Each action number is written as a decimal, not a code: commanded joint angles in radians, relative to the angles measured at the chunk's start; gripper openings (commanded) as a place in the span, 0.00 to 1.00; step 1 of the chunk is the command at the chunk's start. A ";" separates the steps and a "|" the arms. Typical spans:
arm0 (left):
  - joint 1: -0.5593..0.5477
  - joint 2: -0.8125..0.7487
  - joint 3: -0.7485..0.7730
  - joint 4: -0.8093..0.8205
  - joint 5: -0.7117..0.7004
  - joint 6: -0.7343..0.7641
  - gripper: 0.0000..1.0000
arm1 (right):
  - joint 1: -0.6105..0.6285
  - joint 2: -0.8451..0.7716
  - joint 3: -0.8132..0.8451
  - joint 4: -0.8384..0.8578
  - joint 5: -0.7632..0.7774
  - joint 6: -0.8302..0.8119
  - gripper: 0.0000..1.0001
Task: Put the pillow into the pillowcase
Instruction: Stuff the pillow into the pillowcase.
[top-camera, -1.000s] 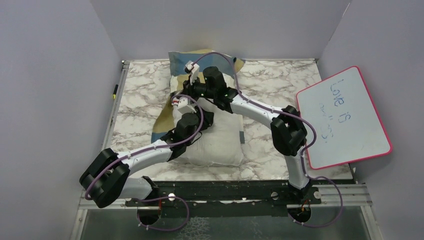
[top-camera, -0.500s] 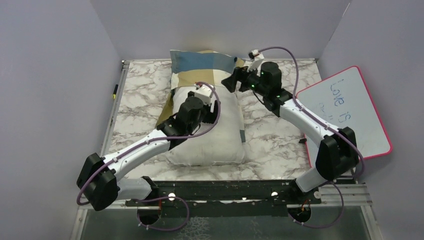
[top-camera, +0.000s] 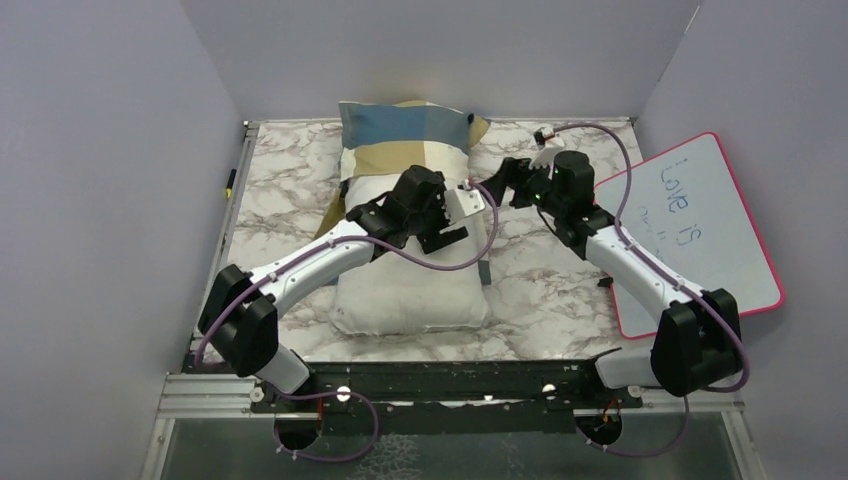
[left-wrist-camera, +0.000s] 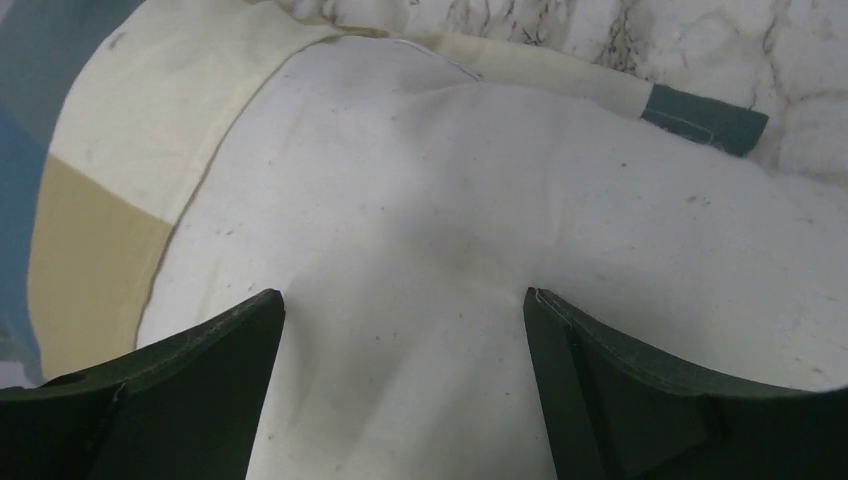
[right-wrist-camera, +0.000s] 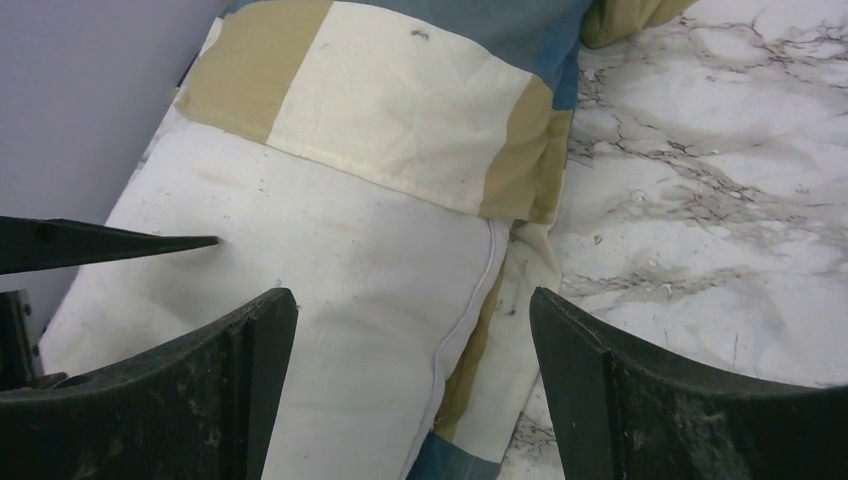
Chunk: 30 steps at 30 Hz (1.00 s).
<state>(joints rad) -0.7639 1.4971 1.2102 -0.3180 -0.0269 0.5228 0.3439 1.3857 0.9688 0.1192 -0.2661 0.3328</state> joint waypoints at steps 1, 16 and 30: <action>0.015 0.081 0.016 -0.145 0.176 0.190 0.93 | -0.016 -0.076 -0.072 0.023 0.018 0.016 0.90; 0.132 0.187 0.329 -0.056 0.050 -0.201 0.00 | -0.022 -0.352 -0.385 0.016 0.226 0.460 0.86; 0.277 0.160 0.430 0.031 0.274 -0.305 0.12 | -0.021 -0.459 -0.464 -0.011 0.393 0.581 0.84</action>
<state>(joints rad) -0.4988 1.7111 1.6501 -0.3992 0.1219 0.1707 0.3260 0.9150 0.4778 0.1246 0.0666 0.9237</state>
